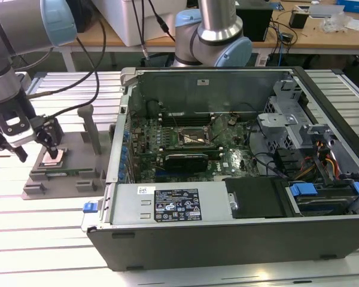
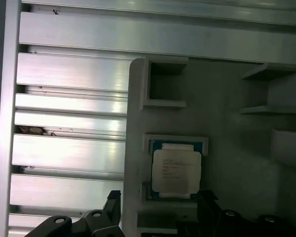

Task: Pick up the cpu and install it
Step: 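Pick up the cpu and move it towards the insertion slot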

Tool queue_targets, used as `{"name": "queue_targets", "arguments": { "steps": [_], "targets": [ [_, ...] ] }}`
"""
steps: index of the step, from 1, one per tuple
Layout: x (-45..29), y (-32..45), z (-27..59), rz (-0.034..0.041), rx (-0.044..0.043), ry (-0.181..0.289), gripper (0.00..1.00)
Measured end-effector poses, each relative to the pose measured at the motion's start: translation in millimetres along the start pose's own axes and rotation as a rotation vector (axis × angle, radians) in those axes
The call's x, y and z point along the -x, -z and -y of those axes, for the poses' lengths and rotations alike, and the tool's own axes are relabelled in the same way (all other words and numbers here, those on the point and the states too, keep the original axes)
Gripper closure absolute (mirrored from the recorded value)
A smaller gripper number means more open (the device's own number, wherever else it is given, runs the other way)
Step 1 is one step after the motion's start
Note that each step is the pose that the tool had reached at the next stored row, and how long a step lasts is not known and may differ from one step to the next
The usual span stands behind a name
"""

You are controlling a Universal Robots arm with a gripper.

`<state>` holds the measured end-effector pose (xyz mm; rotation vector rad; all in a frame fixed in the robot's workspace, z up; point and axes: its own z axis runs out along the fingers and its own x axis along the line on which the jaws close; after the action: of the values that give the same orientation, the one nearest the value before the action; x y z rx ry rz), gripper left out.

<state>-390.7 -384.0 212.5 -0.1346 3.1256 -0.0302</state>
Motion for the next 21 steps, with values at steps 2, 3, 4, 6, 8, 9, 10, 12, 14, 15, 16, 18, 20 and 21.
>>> {"name": "queue_targets", "arguments": {
  "steps": [2,3,4,6,8,9,10,12,14,15,16,18,20,21],
  "targets": [
    [1.2,-0.6,-1.3,0.0003,0.0002,0.013,0.28],
    [4.6,-1.5,-3.2,0.0005,0.0003,0.019,0.28],
    [9.3,-3.1,-5.6,0.0001,0.0002,0.020,0.28],
    [16.5,-8.8,-10.7,-0.0012,0.0002,0.021,0.28],
    [18.6,-13.8,-17.0,-0.0014,0.0002,0.021,0.28],
    [18.7,-17.6,-22.4,-0.0016,0.0000,0.021,0.28],
    [17.6,-18.5,-22.6,-0.0017,0.0001,0.021,0.28],
    [16.4,-19.5,-21.3,-0.0015,0.0001,0.021,0.28],
    [16.4,-21.2,-20.7,-0.0015,0.0001,0.021,0.28],
    [16.3,-22.3,-20.7,-0.0015,0.0002,0.021,0.28],
    [16.4,-23.9,-20.8,-0.0015,0.0001,0.021,0.28],
    [16.7,-25.5,-20.8,-0.0016,0.0001,0.019,0.28],
    [17.0,-26.7,-20.8,-0.0016,0.0001,0.015,0.28],
    [17.0,-27.0,-20.7,-0.0018,0.0000,0.014,0.28]
  ]
}}
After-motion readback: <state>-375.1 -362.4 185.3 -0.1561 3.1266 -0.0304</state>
